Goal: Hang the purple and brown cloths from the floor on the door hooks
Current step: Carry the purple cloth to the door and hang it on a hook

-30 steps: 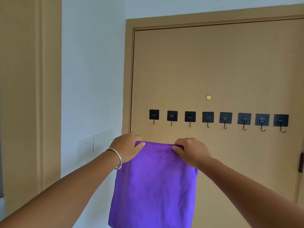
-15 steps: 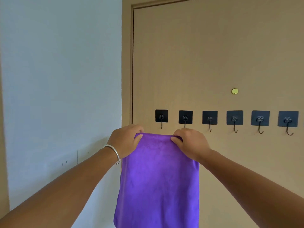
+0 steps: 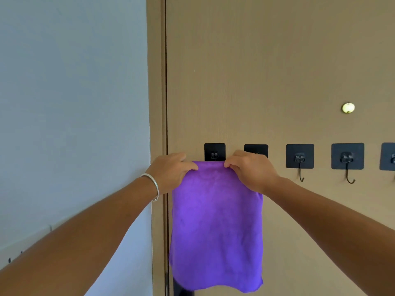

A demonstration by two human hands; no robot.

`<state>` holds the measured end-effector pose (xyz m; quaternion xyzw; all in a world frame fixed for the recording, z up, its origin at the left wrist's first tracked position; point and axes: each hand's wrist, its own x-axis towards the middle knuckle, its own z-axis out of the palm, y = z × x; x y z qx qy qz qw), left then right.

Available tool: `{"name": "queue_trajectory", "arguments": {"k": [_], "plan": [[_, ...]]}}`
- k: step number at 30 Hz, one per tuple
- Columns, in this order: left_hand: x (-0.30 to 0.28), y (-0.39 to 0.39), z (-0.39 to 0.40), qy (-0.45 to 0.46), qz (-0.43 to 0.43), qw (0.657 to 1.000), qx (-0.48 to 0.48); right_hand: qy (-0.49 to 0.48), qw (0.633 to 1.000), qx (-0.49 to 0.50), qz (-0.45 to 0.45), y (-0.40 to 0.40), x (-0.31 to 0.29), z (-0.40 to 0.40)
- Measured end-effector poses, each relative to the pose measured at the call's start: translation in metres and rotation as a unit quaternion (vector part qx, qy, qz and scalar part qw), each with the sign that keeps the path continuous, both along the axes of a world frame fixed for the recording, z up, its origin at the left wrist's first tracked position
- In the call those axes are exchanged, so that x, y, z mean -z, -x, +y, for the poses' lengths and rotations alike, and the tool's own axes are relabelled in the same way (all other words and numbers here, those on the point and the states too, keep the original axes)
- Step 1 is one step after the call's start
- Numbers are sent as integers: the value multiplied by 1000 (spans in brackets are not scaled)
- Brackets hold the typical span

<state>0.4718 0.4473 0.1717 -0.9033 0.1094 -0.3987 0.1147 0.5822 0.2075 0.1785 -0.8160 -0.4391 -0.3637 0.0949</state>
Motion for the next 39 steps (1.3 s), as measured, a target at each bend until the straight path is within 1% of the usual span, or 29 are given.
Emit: {"name": "queue_trajectory", "arguments": {"k": [4, 8, 14, 19, 24, 29, 31, 33, 34, 35, 38, 39], "plan": [[-2, -23, 12, -19, 26, 999, -25, -2, 1000, 24, -9, -15, -1, 13], [-2, -47, 21, -22, 47, 997, -49, -6, 997, 71, -8, -20, -2, 28], [-4, -72, 31, -15, 54, 998, -2, 23, 987, 155, -31, -21, 5, 40], [11, -72, 31, 28, 63, 998, 13, 25, 977, 209, -32, -12, 14, 49], [44, -73, 22, 58, 86, 994, 18, 14, 978, 207, -10, -3, 38, 51], [80, -79, 5, 135, 78, 987, 27, 11, 976, 216, 4, 0, 66, 58], [98, -80, -2, 195, 94, 975, 56, -3, 980, 197, 30, 1, 78, 63], [111, -78, -12, 271, 111, 951, 97, -20, 981, 180, 62, 1, 88, 68], [115, -78, -16, 294, 112, 943, 106, -34, 981, 175, 75, 1, 92, 70], [117, -78, -19, 301, 109, 941, 108, -51, 980, 172, 81, 1, 94, 71], [116, -75, -13, 258, 72, 959, 87, -79, 981, 166, 69, 0, 96, 66], [115, -73, -9, 257, 57, 961, 85, -93, 982, 153, 67, -1, 96, 62]]}}
